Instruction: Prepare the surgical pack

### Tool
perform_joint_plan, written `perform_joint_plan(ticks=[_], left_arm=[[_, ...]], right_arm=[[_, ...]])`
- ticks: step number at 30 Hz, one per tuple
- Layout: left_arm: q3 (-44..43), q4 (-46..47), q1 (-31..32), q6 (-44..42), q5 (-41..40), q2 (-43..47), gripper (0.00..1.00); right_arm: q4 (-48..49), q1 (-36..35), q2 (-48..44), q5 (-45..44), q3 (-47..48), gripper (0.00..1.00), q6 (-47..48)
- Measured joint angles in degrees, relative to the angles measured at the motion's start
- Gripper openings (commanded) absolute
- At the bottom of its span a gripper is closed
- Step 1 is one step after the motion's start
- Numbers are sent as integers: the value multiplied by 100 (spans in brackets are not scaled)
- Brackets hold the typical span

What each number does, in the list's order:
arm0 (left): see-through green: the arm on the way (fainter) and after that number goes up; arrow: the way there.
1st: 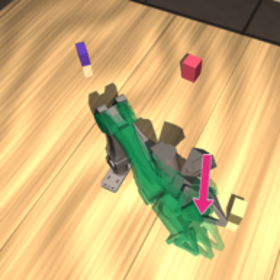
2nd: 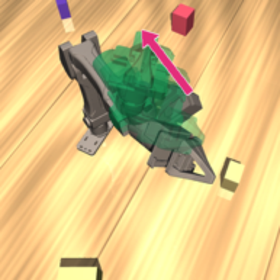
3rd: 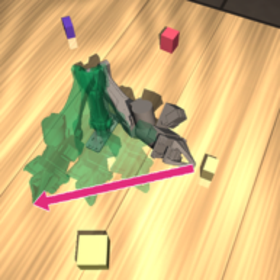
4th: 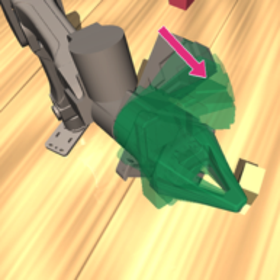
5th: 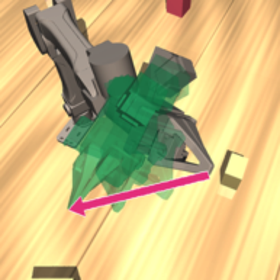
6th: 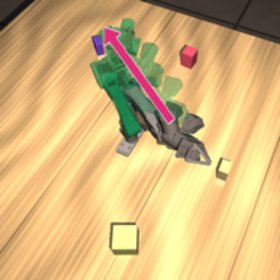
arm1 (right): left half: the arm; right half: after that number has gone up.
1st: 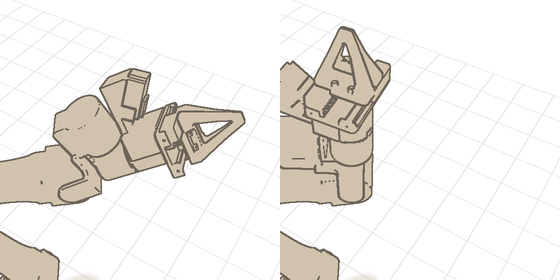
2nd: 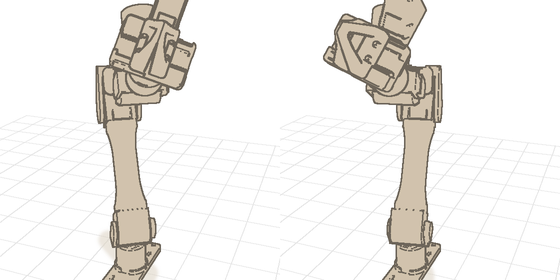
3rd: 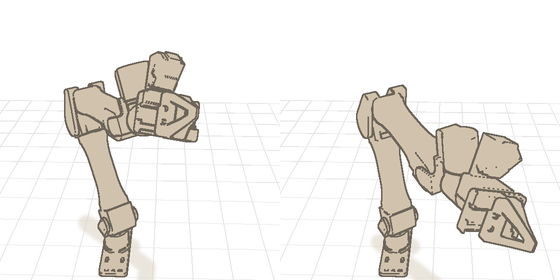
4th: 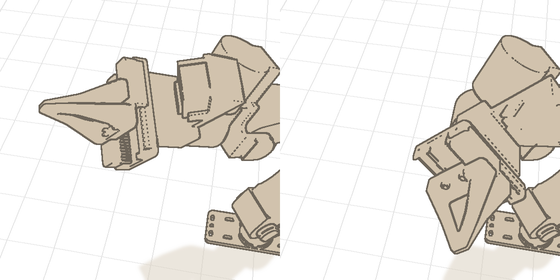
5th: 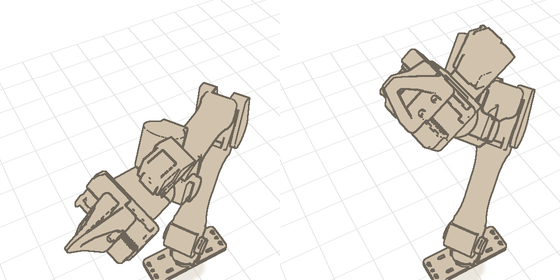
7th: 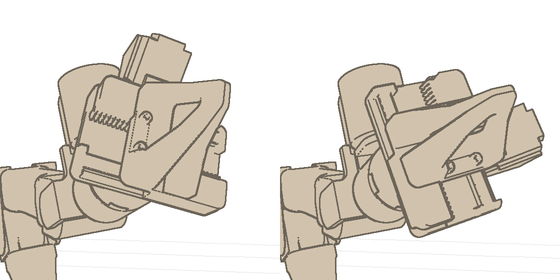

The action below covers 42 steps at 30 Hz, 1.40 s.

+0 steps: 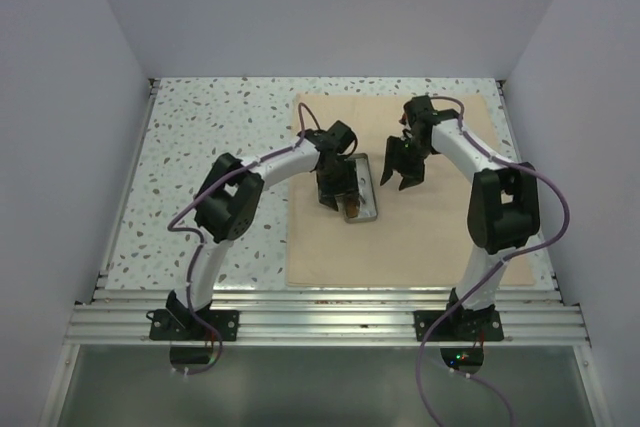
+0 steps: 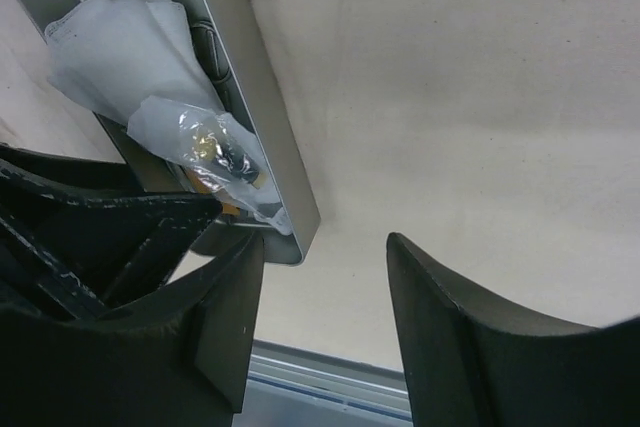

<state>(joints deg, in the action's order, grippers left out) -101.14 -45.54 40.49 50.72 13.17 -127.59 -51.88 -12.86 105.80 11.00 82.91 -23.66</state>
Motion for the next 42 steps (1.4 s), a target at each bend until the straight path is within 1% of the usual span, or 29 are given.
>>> perform_joint_plan(ticks=[5, 8, 10, 13, 17, 20, 22, 27, 34, 42], left_arm=[[310, 120, -4, -348, 219, 208, 66], [553, 170, -44, -682, 223, 538, 67], [872, 225, -140, -938, 210, 964, 67], [1497, 369, -448, -1318, 208, 1814, 67], [2291, 629, -979, -1742, 249, 2811, 67], [2767, 678, -1309, -2046, 256, 3289, 67], [2964, 686, -1388, -2240, 258, 3453, 67], [3318, 699, -1436, -2605, 334, 3681, 67], [3641, 726, -1615, -2914, 433, 3932, 67], [3792, 844, -1683, -2953, 542, 3985, 67]], right_arm=[[24, -52, 256, 205, 133, 53, 92], [48, -170, 538, 208, 402, 53, 162], [66, -280, 765, 210, 656, 53, 195], [63, -470, 1119, 168, 1091, 52, 243], [79, -671, 1419, -22, 1438, 46, 398], [57, -756, 1561, -269, 1578, 43, 603], [61, -774, 1585, -428, 1593, 42, 785], [46, -774, 1585, -741, 1596, 34, 1296], [44, -778, 1735, -787, 1700, 26, 1657], [-179, -804, 2026, -728, 2055, 24, 2052]])
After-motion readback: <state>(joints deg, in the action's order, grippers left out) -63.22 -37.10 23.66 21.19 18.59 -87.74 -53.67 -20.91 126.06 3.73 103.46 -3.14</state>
